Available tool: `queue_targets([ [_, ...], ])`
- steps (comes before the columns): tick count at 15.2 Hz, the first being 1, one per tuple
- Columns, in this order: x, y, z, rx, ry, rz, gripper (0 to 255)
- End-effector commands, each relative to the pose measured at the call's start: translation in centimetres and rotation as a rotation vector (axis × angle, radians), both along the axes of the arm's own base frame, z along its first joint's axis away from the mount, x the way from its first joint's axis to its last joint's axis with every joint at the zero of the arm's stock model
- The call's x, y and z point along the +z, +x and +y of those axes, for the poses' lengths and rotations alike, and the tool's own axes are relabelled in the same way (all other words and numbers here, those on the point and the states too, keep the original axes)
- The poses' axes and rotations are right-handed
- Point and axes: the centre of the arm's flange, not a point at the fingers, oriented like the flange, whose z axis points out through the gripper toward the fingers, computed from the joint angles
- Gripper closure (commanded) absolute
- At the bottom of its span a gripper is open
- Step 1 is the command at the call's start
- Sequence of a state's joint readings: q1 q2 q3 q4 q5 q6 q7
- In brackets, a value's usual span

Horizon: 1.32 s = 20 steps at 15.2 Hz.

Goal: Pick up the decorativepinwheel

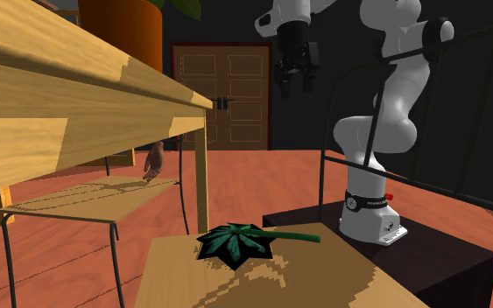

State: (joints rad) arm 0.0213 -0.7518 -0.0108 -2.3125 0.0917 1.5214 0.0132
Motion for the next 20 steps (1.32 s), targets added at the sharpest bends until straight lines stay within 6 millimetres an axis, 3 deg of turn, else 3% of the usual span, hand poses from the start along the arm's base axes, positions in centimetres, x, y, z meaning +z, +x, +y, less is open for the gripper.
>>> queue_targets([
  [1, 0.0, 0.0, 0.0, 0.0, 0.0, 0.0, 0],
  [11, -10.8, 6.6, 4.4, -0.475, 0.005, 0.108, 0],
  [20, -21.2, 12.7, 5.7, -0.903, 0.009, 0.205, 0],
])
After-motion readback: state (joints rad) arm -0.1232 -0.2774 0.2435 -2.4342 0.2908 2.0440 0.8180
